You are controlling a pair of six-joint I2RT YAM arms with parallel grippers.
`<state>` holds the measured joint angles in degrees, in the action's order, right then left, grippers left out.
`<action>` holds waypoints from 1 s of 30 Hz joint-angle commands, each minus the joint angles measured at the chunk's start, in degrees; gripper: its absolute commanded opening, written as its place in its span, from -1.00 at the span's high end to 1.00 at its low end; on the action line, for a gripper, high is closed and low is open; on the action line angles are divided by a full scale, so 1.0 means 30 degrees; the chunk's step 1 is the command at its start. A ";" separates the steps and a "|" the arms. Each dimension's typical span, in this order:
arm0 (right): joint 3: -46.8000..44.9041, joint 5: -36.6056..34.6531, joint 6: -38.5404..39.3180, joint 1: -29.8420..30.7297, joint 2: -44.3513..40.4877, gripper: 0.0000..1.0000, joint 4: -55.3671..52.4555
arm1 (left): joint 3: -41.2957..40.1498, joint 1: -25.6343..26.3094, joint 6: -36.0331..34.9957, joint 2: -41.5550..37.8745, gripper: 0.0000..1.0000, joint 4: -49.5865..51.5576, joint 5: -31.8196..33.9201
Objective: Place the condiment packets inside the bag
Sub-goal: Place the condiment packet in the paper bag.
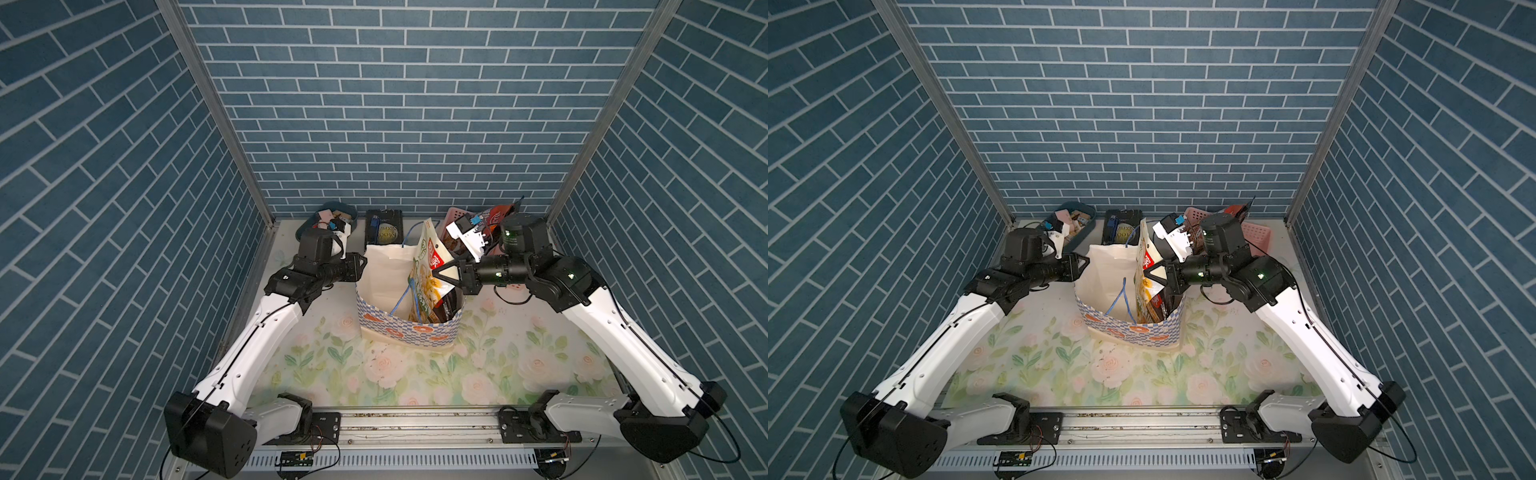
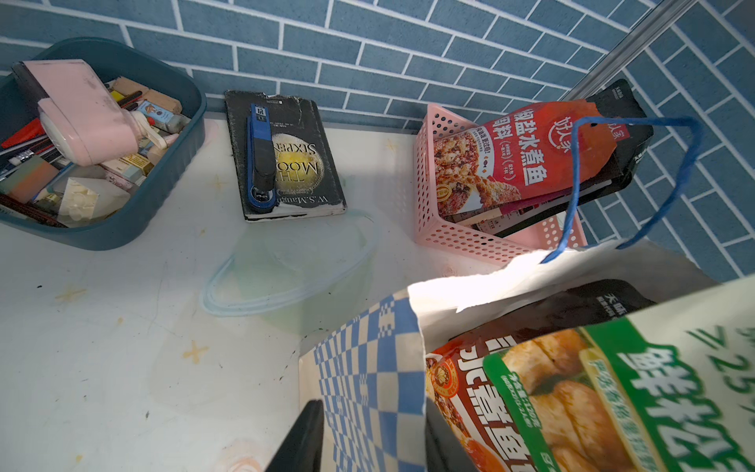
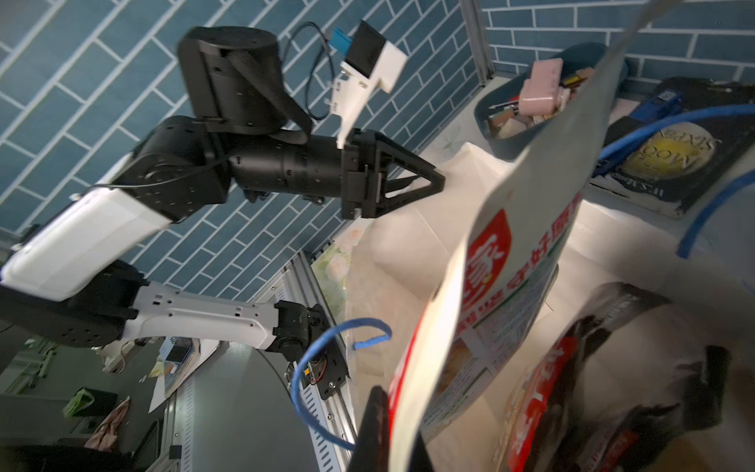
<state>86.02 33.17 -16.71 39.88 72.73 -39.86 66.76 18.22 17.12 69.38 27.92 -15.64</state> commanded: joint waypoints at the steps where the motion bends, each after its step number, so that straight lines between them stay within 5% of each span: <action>1: -0.0660 -0.1201 -0.0729 0.0074 0.0364 1.00 0.0630 | -0.0083 -0.0096 -0.0106 -0.0061 0.18 0.0034 0.0116; 3: -0.1044 -0.1211 -0.1076 0.0030 0.0302 1.00 0.0806 | -0.0050 -0.0096 -0.0148 -0.0057 0.18 0.0089 0.0176; 7: -0.1551 -0.2389 -0.1656 0.0072 -0.0195 0.27 0.0880 | -0.0051 -0.0096 -0.0186 0.0112 0.18 0.0054 0.0125; 14: 0.0664 -0.7379 -0.2696 -0.0747 -0.0490 -0.26 -0.0826 | -0.0091 -0.0096 -0.0149 0.0273 0.18 -0.0093 0.0025; 19: 0.0547 -0.8664 -0.4043 -0.6815 0.0117 -0.31 -0.2024 | -0.0165 -0.0111 -0.0138 0.0208 0.18 -0.0235 -0.0079; 22: -0.0222 -0.7330 -0.3697 -0.9994 0.0974 -0.39 -0.0111 | -0.0196 -0.0097 -0.0156 0.0234 0.18 -0.0288 -0.0084; 30: 0.1429 -0.4059 -0.3929 -1.2904 0.6289 -0.35 0.4289 | -0.0123 -0.0096 -0.0230 0.0297 0.18 -0.0200 -0.0172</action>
<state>87.46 16.60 -27.29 1.69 88.14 -32.56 66.76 18.22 17.10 70.11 27.51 -15.99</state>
